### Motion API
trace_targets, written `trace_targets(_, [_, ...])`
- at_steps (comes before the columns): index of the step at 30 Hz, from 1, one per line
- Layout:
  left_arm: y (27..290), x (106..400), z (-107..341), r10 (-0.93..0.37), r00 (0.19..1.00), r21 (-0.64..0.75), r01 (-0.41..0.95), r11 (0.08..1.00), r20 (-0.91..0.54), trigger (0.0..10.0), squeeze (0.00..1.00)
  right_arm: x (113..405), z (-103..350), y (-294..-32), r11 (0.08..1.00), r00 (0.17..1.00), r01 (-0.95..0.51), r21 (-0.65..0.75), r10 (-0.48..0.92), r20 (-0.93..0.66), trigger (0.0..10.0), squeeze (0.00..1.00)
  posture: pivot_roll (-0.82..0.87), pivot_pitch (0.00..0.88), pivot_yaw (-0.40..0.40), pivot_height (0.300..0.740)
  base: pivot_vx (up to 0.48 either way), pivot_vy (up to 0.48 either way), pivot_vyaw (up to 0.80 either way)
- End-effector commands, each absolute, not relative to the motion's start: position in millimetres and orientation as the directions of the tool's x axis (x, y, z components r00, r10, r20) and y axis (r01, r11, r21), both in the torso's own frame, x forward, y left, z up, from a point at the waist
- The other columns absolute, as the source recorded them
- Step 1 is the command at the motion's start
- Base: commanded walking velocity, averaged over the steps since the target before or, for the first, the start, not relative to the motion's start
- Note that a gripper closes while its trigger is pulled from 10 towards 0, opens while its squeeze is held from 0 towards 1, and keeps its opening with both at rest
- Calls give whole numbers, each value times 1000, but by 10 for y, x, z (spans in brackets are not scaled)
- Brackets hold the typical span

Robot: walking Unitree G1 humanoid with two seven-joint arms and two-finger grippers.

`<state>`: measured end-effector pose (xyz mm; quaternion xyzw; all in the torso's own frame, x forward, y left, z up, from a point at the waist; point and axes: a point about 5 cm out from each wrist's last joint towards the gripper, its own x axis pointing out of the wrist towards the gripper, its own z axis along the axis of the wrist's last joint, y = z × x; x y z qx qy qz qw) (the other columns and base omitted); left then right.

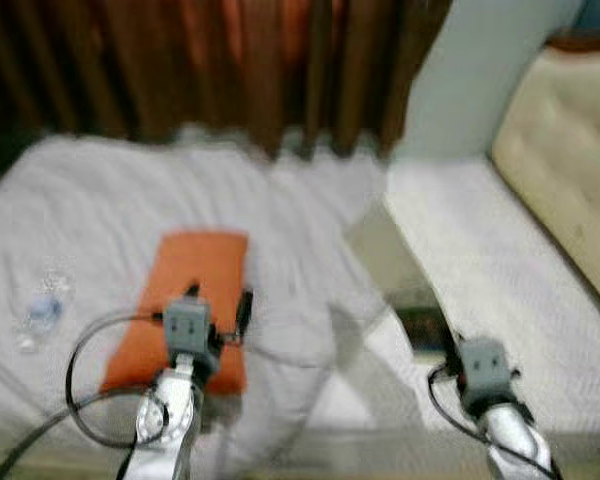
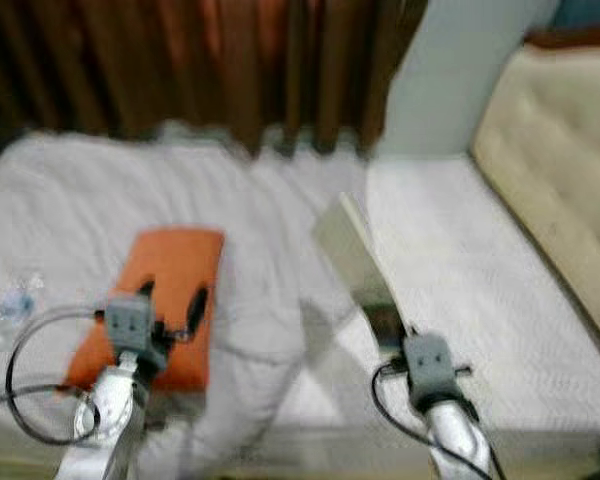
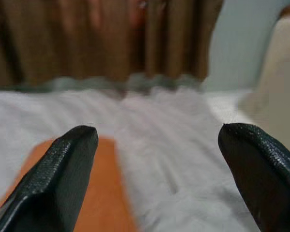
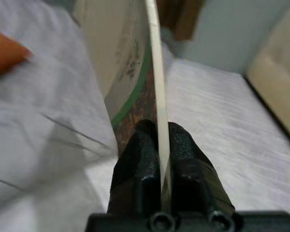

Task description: Clean up the room

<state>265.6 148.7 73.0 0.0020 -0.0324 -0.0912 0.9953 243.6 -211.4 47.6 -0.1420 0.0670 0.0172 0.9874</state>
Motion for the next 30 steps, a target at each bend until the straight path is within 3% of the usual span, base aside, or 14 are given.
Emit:
trace_targets(1, [1471,2710,758,-205,976,18,204,979,67,10000,0,2485,516,-2114,964,993,-42,-263,11,-119,0,0,-105,0,-16,740,0,-480,0])
trace_targets(8, [1540,2763,690,-249,968,24,248,968,26,10000,0,2514,484,-2055,961,992,-48,-271,14,-127,0,0,-119,0,11,740,0,-467,0])
trace_targets(19, [1510,2773,622,-277,961,16,277,961,7,10000,0,2492,453,-2046,960,989,-56,-273,17,-145,0,0,-134,0,19,740,0,-458,-765])
trace_targets(24, [1531,2799,602,-248,969,-10,248,969,0,10000,0,2510,451,-2012,962,987,-86,-258,47,-156,0,0,-139,0,16,740,0,-446,0])
trace_targets(30, [1584,2614,496,-171,985,-28,171,985,-17,10000,0,2407,413,-1990,991,977,-108,-74,92,-194,0,0,-130,14,-20,740,0,-427,0])
